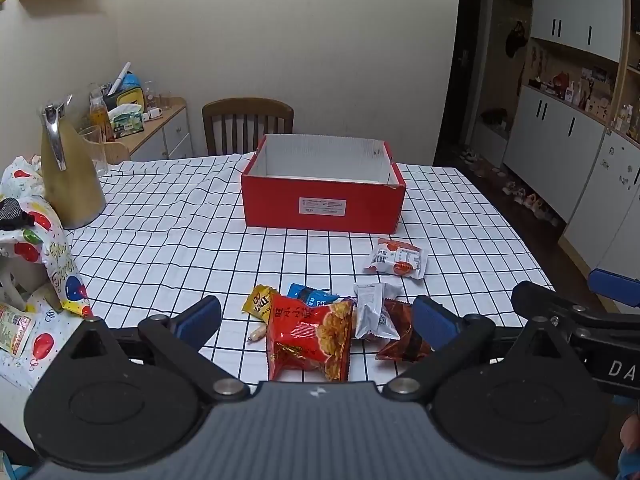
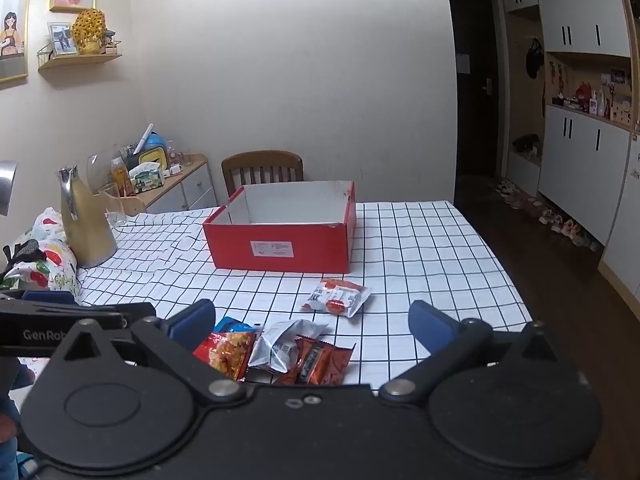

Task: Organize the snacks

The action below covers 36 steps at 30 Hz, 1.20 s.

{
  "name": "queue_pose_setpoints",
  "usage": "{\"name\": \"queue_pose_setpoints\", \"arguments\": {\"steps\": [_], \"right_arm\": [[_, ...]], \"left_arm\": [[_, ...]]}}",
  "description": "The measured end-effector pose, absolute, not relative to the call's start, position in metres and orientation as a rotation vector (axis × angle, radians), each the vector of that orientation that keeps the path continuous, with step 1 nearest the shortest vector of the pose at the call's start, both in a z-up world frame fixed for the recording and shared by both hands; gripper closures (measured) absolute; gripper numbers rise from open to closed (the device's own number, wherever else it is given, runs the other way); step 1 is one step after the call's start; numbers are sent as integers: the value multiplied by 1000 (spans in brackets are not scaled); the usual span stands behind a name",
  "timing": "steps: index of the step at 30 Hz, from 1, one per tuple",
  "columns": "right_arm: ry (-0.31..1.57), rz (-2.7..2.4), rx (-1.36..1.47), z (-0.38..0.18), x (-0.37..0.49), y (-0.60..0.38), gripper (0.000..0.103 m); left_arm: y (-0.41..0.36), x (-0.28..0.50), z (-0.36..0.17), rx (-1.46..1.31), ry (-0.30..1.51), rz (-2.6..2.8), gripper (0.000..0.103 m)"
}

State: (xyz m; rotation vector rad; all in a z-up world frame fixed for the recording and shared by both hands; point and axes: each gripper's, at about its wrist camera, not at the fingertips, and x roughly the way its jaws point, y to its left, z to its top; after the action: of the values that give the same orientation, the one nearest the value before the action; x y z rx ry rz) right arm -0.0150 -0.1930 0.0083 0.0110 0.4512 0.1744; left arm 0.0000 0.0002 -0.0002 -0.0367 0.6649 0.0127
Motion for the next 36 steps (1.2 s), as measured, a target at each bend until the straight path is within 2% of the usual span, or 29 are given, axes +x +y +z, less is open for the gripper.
{"name": "queue_pose_setpoints", "arguments": {"steps": [36], "right_arm": [[425,200,34,9,-19,-194,0]], "left_arm": [[-2,-4,3,-45,638,1,1]]}}
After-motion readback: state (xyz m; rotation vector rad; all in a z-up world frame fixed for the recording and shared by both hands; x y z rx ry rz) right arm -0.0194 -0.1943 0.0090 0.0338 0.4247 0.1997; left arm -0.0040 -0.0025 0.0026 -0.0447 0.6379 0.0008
